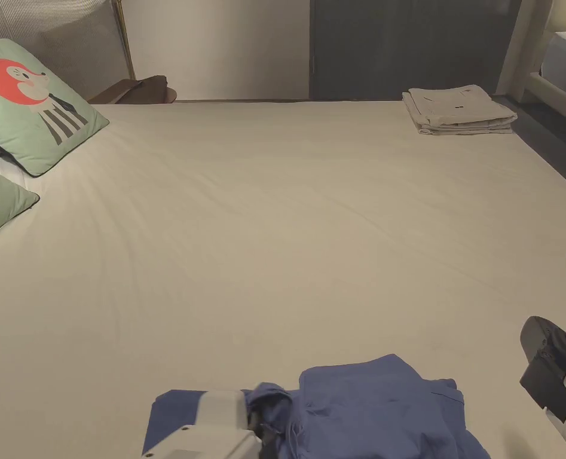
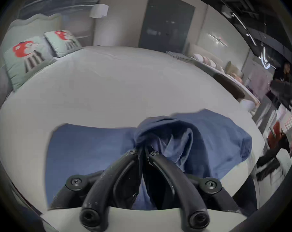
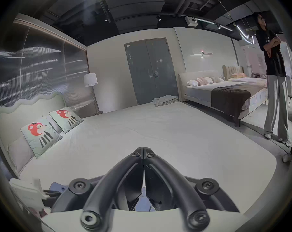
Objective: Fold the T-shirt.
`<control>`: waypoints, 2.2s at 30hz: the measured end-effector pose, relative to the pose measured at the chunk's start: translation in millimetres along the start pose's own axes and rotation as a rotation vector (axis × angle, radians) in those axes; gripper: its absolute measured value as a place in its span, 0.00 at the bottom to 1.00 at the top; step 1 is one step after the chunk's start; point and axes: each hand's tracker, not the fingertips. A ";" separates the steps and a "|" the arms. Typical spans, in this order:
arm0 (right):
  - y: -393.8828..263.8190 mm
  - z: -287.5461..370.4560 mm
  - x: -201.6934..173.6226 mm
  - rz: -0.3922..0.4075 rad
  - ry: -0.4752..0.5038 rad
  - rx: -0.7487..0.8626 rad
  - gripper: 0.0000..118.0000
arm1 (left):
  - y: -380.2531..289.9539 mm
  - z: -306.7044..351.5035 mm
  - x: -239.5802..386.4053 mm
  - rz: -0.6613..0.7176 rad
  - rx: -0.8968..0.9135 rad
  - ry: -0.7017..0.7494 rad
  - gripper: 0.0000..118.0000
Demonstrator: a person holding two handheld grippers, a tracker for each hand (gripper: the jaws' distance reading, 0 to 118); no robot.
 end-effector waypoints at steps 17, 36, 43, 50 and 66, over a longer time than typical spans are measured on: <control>7.6 10.8 4.5 -0.007 -0.030 0.019 0.00 | 24.5 28.4 12.7 0.113 0.073 -0.325 0.01; 7.5 1.6 -24.0 0.030 0.017 -0.004 0.00 | 20.8 40.8 -254.6 0.788 -0.075 -0.587 0.94; 10.2 4.4 -23.9 0.040 0.006 0.000 0.00 | 16.5 11.6 -212.6 0.725 -0.183 -0.587 0.86; 14.7 7.8 -25.3 0.049 -0.001 0.011 0.00 | 20.0 33.1 -186.7 0.734 -0.230 -0.489 0.08; 10.0 -4.6 -42.0 0.038 0.074 -0.006 0.00 | 61.0 134.4 -233.3 0.676 -0.039 -0.341 0.08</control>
